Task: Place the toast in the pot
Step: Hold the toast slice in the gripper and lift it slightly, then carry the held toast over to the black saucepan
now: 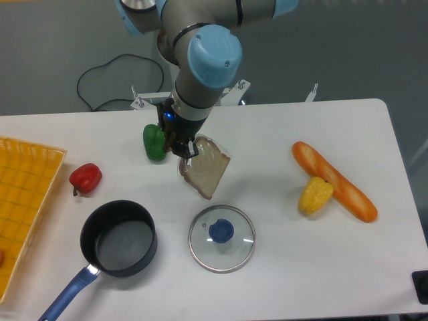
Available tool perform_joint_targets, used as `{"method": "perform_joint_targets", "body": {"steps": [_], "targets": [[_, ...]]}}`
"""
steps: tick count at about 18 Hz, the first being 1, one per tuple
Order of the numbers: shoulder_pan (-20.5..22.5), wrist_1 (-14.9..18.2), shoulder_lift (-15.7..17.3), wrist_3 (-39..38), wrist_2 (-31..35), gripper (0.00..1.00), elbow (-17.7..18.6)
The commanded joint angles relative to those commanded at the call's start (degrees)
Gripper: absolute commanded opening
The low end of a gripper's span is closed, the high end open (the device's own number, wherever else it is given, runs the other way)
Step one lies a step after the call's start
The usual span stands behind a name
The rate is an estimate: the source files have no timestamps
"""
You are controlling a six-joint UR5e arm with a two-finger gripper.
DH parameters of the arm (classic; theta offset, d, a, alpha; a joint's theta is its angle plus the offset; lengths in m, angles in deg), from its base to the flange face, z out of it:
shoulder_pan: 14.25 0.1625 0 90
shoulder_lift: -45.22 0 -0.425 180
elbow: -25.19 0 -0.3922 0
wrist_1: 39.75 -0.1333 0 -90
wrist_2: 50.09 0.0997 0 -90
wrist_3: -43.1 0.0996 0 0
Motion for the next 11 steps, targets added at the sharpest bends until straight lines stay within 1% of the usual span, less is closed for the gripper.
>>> {"method": "perform_joint_targets", "body": {"steps": [4,7,11], "targets": [[-0.09,-0.09,0.09,-1.84,-3.16,0.0,-0.18],[-0.53,-0.17,0.17,-3.43,-4.22,0.0,-0.18],[-0.62,-0.35,0.09,-6.06,-6.85,0.0,-1.05]]}}
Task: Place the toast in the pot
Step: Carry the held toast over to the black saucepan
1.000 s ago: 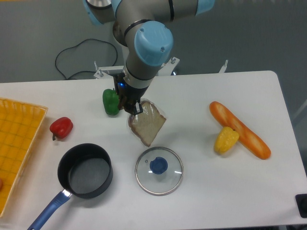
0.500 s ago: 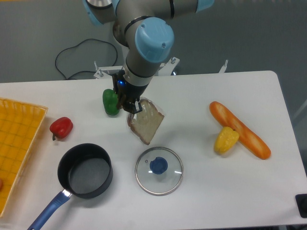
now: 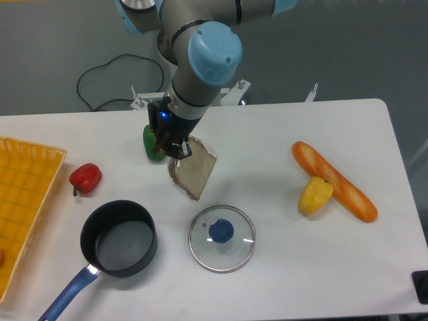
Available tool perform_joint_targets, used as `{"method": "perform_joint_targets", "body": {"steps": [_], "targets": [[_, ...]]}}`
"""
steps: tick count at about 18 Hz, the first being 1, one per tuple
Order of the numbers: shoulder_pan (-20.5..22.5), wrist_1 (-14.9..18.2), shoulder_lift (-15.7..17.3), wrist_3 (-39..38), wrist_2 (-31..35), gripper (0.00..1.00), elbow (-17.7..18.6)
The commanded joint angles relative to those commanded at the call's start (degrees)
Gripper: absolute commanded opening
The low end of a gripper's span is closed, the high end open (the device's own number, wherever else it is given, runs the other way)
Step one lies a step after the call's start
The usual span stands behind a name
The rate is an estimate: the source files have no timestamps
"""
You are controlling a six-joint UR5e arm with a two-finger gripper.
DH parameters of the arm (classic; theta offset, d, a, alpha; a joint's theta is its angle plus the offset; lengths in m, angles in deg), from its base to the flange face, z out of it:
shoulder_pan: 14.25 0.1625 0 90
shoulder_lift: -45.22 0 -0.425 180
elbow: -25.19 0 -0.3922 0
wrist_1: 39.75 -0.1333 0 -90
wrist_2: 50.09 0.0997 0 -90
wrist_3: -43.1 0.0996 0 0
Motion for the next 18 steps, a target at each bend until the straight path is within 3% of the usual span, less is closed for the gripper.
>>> {"method": "perform_joint_targets", "body": {"steps": [5,12,18], "targets": [[-1.05,-4.03,-0.44,-6.76,-4.66,0.0,-0.09],[-2.37,-6.76,-0.7,-11.95,-9.14,0.0,0.0],[-3.51,-13.35,-1.58,-21.08,-12.66,0.0,0.7]]}}
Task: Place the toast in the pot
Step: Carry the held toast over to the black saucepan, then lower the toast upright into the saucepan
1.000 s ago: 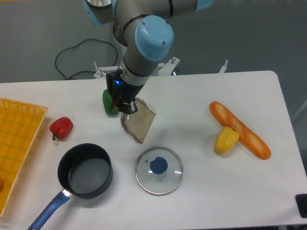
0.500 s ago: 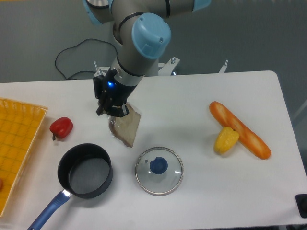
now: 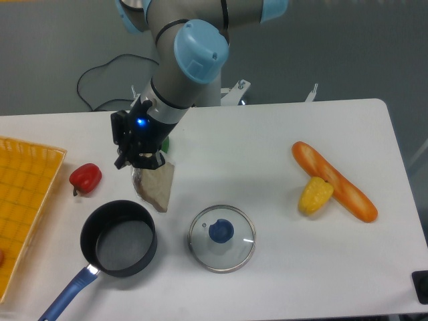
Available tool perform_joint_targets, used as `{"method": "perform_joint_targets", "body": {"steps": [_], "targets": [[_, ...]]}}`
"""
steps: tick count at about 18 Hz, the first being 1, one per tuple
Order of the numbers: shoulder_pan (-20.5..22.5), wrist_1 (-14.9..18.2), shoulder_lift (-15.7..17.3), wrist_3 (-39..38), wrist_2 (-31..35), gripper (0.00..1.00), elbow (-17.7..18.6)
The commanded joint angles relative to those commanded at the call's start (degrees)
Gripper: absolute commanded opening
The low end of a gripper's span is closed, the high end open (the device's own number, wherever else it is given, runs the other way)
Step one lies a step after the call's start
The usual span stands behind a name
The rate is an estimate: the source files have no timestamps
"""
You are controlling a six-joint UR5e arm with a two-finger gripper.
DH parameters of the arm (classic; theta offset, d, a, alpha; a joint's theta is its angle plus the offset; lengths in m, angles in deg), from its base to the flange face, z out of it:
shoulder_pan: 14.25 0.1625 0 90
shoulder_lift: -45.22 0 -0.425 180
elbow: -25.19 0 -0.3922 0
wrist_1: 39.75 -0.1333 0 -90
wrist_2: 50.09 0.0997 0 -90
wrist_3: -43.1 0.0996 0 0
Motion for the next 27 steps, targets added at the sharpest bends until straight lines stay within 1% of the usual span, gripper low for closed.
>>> {"method": "perform_joint_targets", "body": {"steps": [5,8,11,14,19,21,24,27], "targets": [[-1.67,-2.81,-0.88,-4.13,-0.27,0.0,0.0],[-2.72,-6.5,-1.76,-8.52,-0.88,0.0,0.09],[-3.52,-9.14,-2.46,-11.52,-0.88,0.0,0.44],[-4.3,-10.81,-2.99,-12.75,-0.88,0.0,0.44],[-4.83,-12.13,-4.22,-12.76,-0.88,0.0,0.35],[-5.8,-13.36,-4.83,-13.28,-0.88,0.0,0.35],[-5.89,-15.82,-5.71,-14.34,-0.88,0.0,0.35],[-5.98,-16.62,-6.33,-14.34,-0.88,0.0,0.09]]}}
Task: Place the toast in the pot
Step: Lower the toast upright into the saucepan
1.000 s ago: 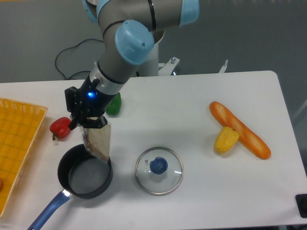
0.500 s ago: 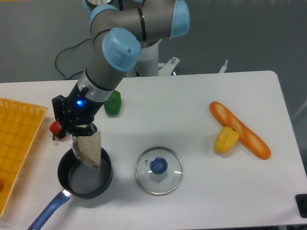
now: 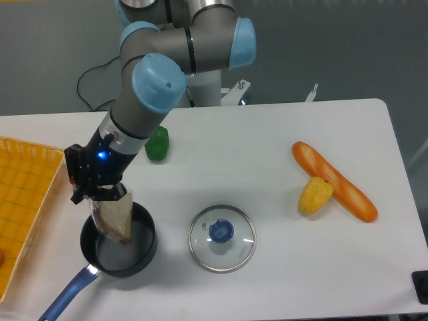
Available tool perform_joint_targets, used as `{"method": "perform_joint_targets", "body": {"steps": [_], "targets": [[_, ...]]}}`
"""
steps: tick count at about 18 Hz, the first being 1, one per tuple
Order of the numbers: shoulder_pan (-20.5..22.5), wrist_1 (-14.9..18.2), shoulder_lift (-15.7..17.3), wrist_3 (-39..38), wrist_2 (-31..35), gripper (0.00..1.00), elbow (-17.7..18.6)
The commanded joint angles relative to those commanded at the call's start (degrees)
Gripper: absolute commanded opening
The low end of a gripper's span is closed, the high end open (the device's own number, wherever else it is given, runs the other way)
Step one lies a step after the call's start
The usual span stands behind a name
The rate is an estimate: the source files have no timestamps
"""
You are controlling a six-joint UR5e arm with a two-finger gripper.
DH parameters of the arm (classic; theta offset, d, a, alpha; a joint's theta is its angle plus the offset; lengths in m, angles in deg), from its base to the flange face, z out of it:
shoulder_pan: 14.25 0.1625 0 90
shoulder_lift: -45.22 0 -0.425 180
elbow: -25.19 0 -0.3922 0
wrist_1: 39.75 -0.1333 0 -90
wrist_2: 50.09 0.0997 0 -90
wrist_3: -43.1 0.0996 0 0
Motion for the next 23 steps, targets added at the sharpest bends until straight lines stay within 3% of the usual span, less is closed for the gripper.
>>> {"method": "perform_joint_targets", "body": {"steps": [23], "targets": [[-0.62,-2.9,-2.2,0.35,0.26,0.0,-0.97]]}}
